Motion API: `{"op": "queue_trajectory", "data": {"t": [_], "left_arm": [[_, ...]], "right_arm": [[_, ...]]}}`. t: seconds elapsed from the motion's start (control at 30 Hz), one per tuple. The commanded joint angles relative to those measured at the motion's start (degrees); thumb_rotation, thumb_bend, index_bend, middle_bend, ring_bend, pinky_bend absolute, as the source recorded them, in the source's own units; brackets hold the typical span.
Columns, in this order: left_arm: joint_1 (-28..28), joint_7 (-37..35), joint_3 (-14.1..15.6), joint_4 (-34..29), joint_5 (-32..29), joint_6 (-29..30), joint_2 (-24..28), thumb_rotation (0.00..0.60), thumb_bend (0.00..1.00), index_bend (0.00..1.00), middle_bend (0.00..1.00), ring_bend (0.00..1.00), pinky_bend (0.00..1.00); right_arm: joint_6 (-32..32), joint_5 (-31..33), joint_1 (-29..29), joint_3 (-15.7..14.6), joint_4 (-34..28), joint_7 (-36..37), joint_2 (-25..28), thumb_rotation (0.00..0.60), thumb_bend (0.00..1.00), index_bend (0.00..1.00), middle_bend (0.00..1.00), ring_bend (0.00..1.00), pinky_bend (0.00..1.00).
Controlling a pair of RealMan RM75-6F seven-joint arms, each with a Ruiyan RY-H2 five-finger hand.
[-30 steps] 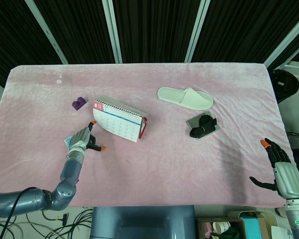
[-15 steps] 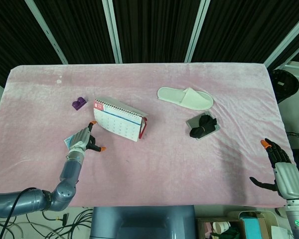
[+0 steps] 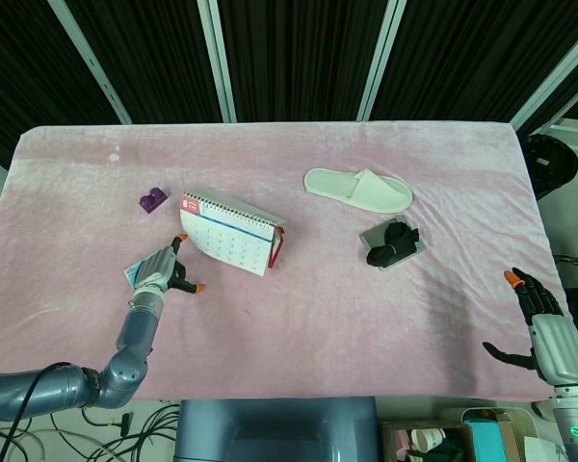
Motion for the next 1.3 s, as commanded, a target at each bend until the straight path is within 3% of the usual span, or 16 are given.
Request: {"op": "queue_trajectory", "data": {"t": [0.03, 0.33, 0.57, 0.87, 1.0, 1.2, 1.3], "left_arm": [[-0.05, 0.07, 0.04, -0.23, 0.13, 0.04, -0.01, 0.6, 0.16, 0.0, 0.84, 0.78, 0.85], [-0.29, 0.27, 0.09, -3.46, 1.89, 0.96, 0.33, 0.6, 0.16, 0.0, 0.84, 0.78, 0.85], [-0.07, 0.15, 0.92, -7.42, 8.19, 3.18, 0.89, 0.6, 0.18, 0.02, 0.84, 0.78, 0.85], [2.12, -1.74, 3.98, -13.06, 24.18, 7.83, 1.81, 0.6, 0.19, 0.21, 0.81, 0.74, 0.82], [2.98, -1.33, 6.29, -13.44, 35.51, 11.73, 2.17, 0.6, 0.19, 0.29, 0.77, 0.68, 0.77], [3.26, 0.74, 8.81, -10.21, 50.0, 17.56, 1.5, 0.6, 0.19, 0.29, 0.68, 0.56, 0.65], [2.76, 1.42, 8.58, -8.6, 52.66, 18.01, 1.18, 0.6, 0.18, 0.24, 0.61, 0.51, 0.6]], "right_arm": [[-0.01, -0.02, 0.01, -0.01, 0.02, -0.01, -0.02, 0.6, 0.06, 0.0, 0.0, 0.0, 0.09], [0.09, -0.12, -0.06, -0.07, 0.0, 0.02, 0.03, 0.6, 0.06, 0.0, 0.0, 0.0, 0.09], [0.17, -0.22, -0.11, -0.12, 0.03, 0.08, 0.05, 0.6, 0.06, 0.0, 0.0, 0.0, 0.09], [0.26, -0.3, -0.15, -0.15, 0.03, 0.01, 0.03, 0.6, 0.06, 0.0, 0.0, 0.0, 0.09], [0.22, -0.28, -0.14, -0.15, 0.02, -0.05, 0.01, 0.6, 0.06, 0.0, 0.0, 0.0, 0.09], [0.12, -0.22, -0.08, -0.12, 0.04, -0.14, -0.06, 0.6, 0.06, 0.0, 0.0, 0.0, 0.09], [0.08, -0.19, -0.05, -0.11, 0.02, -0.13, -0.07, 0.6, 0.06, 0.0, 0.0, 0.0, 0.09]]}}
